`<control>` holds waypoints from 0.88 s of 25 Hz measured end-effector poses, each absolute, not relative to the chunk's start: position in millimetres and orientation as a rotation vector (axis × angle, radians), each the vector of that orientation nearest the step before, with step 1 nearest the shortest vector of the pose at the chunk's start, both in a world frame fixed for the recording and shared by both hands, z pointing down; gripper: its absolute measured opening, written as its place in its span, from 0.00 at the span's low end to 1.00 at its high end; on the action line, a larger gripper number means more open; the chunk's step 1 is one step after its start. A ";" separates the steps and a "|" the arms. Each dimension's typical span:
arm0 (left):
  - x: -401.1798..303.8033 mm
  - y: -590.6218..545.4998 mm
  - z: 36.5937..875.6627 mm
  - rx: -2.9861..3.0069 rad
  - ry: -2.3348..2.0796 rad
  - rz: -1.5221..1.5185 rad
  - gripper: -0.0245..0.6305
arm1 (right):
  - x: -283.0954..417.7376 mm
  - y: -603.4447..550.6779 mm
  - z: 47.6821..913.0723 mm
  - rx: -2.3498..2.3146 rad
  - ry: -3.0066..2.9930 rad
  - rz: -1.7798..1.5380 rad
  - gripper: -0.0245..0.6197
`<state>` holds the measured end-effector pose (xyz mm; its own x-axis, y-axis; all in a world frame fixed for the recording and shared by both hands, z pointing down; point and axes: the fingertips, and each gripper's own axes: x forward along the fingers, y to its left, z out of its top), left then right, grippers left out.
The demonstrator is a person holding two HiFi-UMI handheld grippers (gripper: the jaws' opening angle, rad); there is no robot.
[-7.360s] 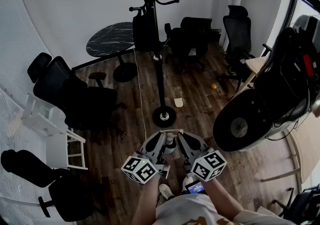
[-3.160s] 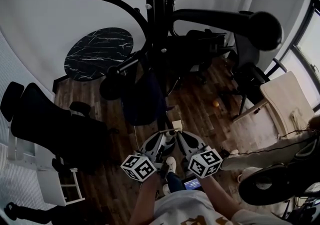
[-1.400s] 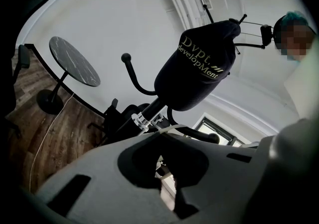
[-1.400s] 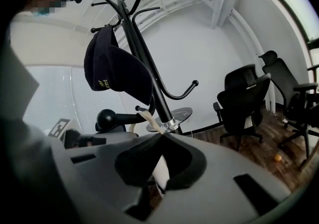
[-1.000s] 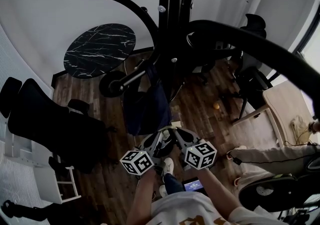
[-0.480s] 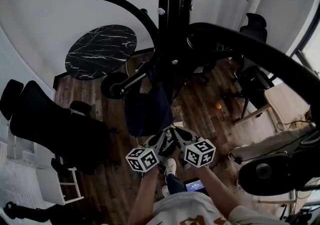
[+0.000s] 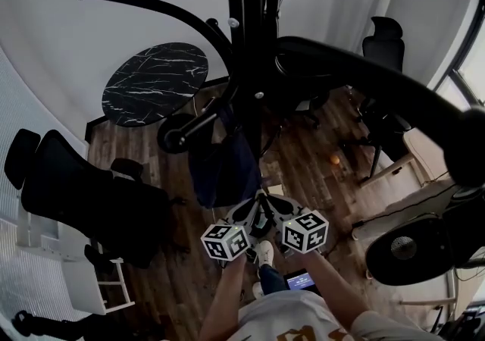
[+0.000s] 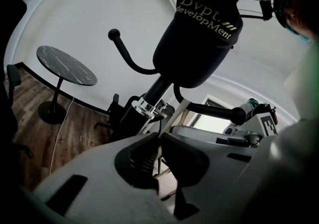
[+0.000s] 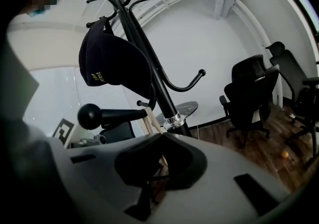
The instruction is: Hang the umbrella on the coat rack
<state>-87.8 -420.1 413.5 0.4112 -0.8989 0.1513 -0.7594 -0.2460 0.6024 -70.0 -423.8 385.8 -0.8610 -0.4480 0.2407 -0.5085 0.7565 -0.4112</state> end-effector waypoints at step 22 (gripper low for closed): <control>-77.9 -344.8 366.1 2.210 -1.666 -0.171 0.07 | -38.0 -348.7 366.4 0.741 -2.829 0.630 0.06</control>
<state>-77.9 -344.8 366.1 0.2950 -0.9477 0.1217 -0.9032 -0.2351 0.3591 -38.0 -348.7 366.4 -0.8666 -0.4345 0.2453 -0.4975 0.7897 -0.3589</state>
